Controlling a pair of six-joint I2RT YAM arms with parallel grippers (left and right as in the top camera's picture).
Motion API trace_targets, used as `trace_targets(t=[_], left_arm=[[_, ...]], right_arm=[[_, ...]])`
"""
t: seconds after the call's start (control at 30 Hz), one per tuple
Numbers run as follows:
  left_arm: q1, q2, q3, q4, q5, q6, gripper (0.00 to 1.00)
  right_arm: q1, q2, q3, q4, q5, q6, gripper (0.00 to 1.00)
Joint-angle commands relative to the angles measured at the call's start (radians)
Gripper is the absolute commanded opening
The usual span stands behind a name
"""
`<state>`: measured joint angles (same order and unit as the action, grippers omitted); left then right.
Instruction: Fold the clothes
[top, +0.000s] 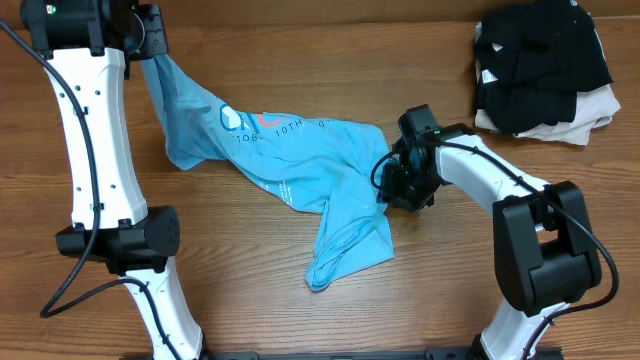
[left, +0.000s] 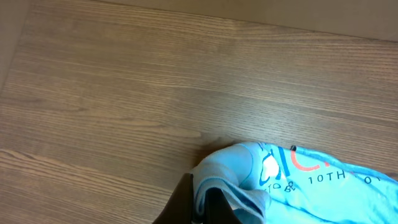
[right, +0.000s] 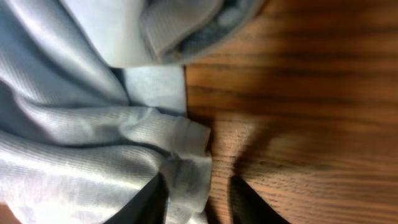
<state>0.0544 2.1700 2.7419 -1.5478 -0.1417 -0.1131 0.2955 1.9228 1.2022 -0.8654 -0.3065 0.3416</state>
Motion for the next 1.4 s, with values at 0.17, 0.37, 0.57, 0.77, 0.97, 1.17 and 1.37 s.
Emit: trace_targets(t=[0.17, 0.37, 0.57, 0.77, 0.97, 1.17, 1.37], left_arm=[[0.005, 0.013, 0.010, 0.005, 0.012, 0.001, 0.04], [0.007, 0.002, 0.017, 0.066, 0.011, 0.011, 0.04], [0.015, -0.064, 0.129, 0.123, 0.030, 0.001, 0.04], [0.034, -0.174, 0.251, 0.138, 0.027, 0.001, 0.04], [0.080, -0.314, 0.264, 0.169, -0.017, 0.001, 0.04], [0.140, -0.423, 0.264, 0.227, -0.118, 0.005, 0.04], [0.220, -0.539, 0.264, 0.259, -0.148, 0.013, 0.04]], right_arm=[[-0.027, 0.004, 0.031, 0.023, -0.001, 0.026, 0.07], [-0.114, -0.041, 0.155, -0.033, -0.001, -0.030, 0.04], [-0.219, -0.087, 0.560, -0.285, -0.001, -0.169, 0.04], [-0.301, -0.087, 1.101, -0.514, 0.019, -0.219, 0.04], [-0.395, -0.088, 1.545, -0.654, 0.018, -0.218, 0.04], [-0.477, -0.104, 1.849, -0.769, 0.018, -0.211, 0.04], [-0.545, -0.211, 1.938, -0.828, 0.018, -0.189, 0.04]])
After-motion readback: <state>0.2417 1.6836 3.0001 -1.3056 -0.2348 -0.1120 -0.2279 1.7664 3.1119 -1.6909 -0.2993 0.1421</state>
